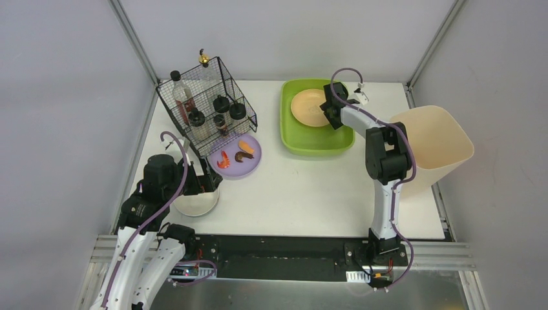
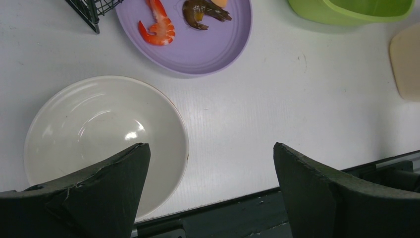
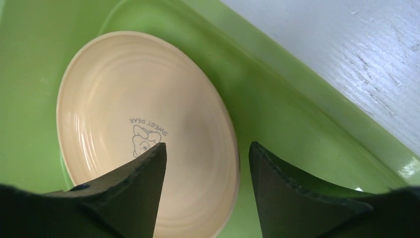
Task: Clear the kitchen counter
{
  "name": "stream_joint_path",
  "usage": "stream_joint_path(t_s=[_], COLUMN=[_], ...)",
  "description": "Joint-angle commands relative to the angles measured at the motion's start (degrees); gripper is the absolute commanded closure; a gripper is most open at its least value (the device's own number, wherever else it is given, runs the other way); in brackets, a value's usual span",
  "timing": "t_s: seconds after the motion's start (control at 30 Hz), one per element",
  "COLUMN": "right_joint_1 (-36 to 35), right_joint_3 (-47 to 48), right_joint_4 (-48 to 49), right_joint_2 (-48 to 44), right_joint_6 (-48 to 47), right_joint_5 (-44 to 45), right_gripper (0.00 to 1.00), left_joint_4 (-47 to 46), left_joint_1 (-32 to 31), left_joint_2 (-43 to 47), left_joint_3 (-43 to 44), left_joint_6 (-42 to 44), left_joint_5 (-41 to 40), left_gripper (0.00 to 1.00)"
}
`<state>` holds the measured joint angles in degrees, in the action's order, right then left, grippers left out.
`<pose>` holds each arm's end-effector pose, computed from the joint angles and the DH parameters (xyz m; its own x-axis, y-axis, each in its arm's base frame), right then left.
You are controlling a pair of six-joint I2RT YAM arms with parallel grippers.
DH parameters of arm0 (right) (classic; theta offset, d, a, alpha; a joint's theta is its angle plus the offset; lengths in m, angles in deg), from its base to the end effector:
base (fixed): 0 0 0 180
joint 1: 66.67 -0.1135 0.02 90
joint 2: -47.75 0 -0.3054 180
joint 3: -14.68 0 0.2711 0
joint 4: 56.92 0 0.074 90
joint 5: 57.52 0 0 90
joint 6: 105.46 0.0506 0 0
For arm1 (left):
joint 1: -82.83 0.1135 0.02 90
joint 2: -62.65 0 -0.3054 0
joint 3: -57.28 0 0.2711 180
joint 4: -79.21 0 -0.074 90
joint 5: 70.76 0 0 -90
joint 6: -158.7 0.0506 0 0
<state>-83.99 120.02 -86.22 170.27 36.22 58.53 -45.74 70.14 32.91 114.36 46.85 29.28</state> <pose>0.5082 0.1352 0.2043 -0.4126 0.6097 -0.6768 0.5563 0.7570 0.3428 0.1008 -0.0317 0.3319 -0.5576 -0.2501 -0.7915 0.1717 0.8982 -0.4047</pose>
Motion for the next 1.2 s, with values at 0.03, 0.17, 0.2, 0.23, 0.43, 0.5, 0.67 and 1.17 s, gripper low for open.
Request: stream_joint_path(t_s=[0.03, 0.17, 0.2, 0.23, 0.43, 0.5, 0.67, 1.17], right_joint_1=[-0.2, -1.4, -1.8, -2.6, -8.3, -10.6, -15.5, -31.6], right_joint_3=[-0.2, -0.2, 0.0, 0.1, -2.8, -5.5, -13.7, -32.0], right_joint_4=[1.1, -1.2, -1.9, -2.6, -3.5, -2.6, -0.1, 4.9], right_joint_2=[-5.3, -10.2, -11.4, -12.9, -23.2, -26.7, -35.9, -42.9], right_joint_6=[-2.6, -6.7, -8.1, -9.8, -20.6, -24.2, -31.0, -15.8], right_joint_5=[0.9, 1.6, 1.9, 2.7, 9.0, 8.5, 2.2, -10.3], right_gripper=[0.33, 0.31, 0.31, 0.31, 0.29, 0.29, 0.29, 0.29], left_joint_4=[-1.9, -1.9, -2.0, -2.0, -2.0, -2.0, -1.9, -1.6], left_joint_1=[0.2, 0.2, 0.2, 0.2, 0.2, 0.2, 0.2, 0.3], left_joint_2=[-0.4, -0.4, -0.3, -0.3, -0.3, -0.4, 0.0, 4.7], left_joint_3=[0.0, 0.0, 0.0, 0.0, -0.1, -0.2, 0.0, -0.2], left_joint_6=[0.5, 0.5, 0.5, 0.5, 0.4, 0.4, 0.5, -0.3], left_joint_5=[0.5, 0.5, 0.5, 0.4, 0.1, 0.1, -0.4, -5.5], left_gripper=[0.0, 0.0, 0.0, 0.0, 0.0, 0.0, 0.0, 0.0])
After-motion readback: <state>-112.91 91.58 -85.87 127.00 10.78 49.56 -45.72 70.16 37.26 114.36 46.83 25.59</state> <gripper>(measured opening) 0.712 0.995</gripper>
